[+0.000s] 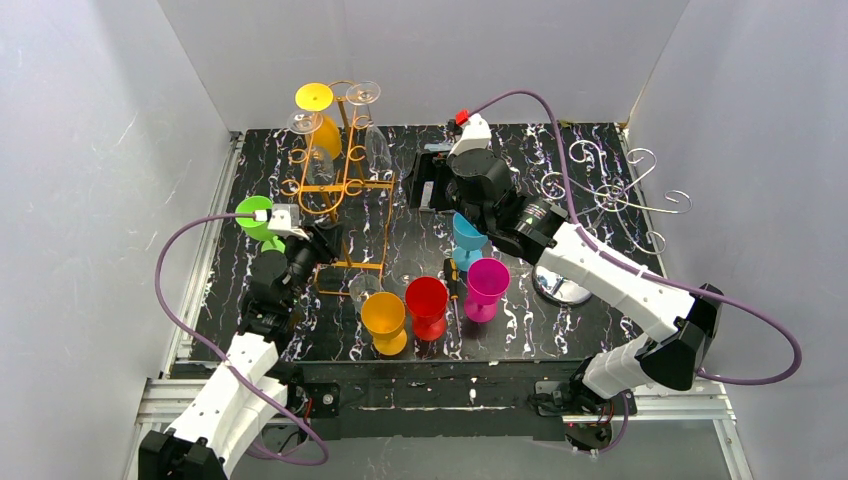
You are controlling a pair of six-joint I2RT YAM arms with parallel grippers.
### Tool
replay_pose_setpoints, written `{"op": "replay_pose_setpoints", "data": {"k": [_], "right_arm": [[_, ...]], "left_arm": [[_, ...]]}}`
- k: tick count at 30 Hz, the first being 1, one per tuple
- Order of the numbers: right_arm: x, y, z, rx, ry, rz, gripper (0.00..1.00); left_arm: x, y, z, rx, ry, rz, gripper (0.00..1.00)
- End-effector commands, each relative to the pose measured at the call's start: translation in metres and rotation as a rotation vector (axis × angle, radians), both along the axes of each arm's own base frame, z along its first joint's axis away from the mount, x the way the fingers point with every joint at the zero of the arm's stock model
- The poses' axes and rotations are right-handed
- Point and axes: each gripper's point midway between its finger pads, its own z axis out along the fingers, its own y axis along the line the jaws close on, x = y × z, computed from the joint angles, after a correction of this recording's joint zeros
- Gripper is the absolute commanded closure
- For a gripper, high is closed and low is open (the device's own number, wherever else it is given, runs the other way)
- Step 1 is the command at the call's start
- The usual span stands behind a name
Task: Take the wine glass off the wine glass rack
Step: Move the wine rack to the center of the board, then pick up the wine glass from the wine rack.
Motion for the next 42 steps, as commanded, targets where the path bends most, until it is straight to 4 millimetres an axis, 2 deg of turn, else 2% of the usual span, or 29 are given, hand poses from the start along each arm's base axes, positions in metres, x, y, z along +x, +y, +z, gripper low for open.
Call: {"op": "replay_pose_setpoints", "data": {"k": [1,6,7,8,9,10,21,26,29,37,42], "right_arm": [[-0.001,-0.005,0.025,0.06,-0.042,-0.01,0.11],[-0.001,-0.005,0.025,0.056,-0.042,-0.009,0.09],[-0.001,-0.005,0.025,0.056,-0.043,-0.009,0.08],[-0.001,-0.004,0.024,0.055,-0.041,-0.008,0.07],[-0.001,-0.004,0.024,0.055,-0.042,-0.008,0.07],[-0.001,-0.004,0.024,0.054,-0.042,-0.006,0.06],[0.001,0.002,0.023,0.053,-0.035,0.008,0.02],[0.0,0.006,0.024,0.059,-0.027,0.024,0.02],[-0.002,0.008,0.03,0.072,-0.026,0.034,0.02],[-0.005,0.017,0.049,0.103,-0.021,0.071,0.02],[0.002,0.036,0.058,0.118,-0.007,0.107,0.02]], "left_arm": [[0.003,0.004,0.022,-0.045,-0.021,0.038,0.61],[0.005,0.012,0.023,-0.055,-0.001,0.091,0.43],[0.004,0.013,0.024,-0.057,-0.002,0.096,0.32],[0.003,0.014,0.024,-0.058,0.0,0.099,0.11],[0.002,0.014,0.025,-0.06,0.0,0.099,0.04],[0.001,0.015,0.026,-0.06,0.004,0.1,0.02],[-0.027,0.023,0.023,-0.058,0.072,0.111,0.02],[-0.044,0.034,0.014,-0.006,0.189,0.149,0.02],[-0.056,0.038,0.017,0.017,0.241,0.153,0.02],[-0.102,0.044,0.037,0.035,0.315,0.118,0.02],[-0.128,0.052,0.067,0.017,0.306,0.133,0.02]]}}
